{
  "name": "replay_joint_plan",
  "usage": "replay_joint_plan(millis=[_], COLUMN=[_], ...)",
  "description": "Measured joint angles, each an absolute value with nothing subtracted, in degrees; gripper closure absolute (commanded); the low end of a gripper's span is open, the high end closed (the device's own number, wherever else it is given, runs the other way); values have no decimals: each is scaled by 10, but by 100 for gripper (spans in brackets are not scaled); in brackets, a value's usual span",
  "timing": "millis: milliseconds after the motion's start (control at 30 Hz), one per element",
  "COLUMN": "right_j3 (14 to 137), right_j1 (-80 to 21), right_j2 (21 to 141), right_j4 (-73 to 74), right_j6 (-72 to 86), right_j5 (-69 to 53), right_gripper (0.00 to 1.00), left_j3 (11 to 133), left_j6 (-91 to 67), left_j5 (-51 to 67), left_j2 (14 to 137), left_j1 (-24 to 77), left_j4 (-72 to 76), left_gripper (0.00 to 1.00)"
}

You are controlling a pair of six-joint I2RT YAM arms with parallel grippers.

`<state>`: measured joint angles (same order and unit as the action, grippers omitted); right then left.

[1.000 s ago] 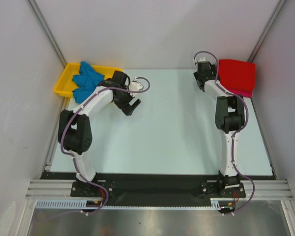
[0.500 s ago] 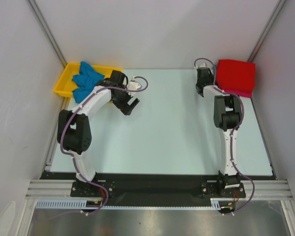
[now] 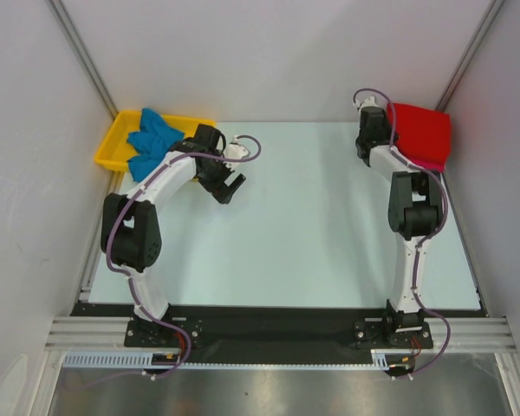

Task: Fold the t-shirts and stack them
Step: Neatly place the folded tshirt to the corner

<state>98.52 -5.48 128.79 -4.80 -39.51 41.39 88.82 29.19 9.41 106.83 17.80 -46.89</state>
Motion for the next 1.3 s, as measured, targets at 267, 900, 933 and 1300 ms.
replay_joint_plan(millis=[267, 900, 933, 1300], right_j3=[929, 973, 973, 804], right_j1=[-39, -58, -60, -15], right_j2=[1234, 1279, 1268, 934], right_j4=[-37, 97, 106, 176], right_j6=[-392, -283, -271, -41], right_j5=[359, 293, 291, 179], right_gripper=[100, 0, 0, 0], left_j3=[888, 892, 896, 865], left_j6=[296, 301, 301, 287], left_j5=[94, 93, 93, 98], left_j2=[1068, 1068, 1068, 992], left_j1=[178, 171, 171, 166], left_j4=[-469, -472, -474, -459], left_gripper=[0, 0, 0, 0])
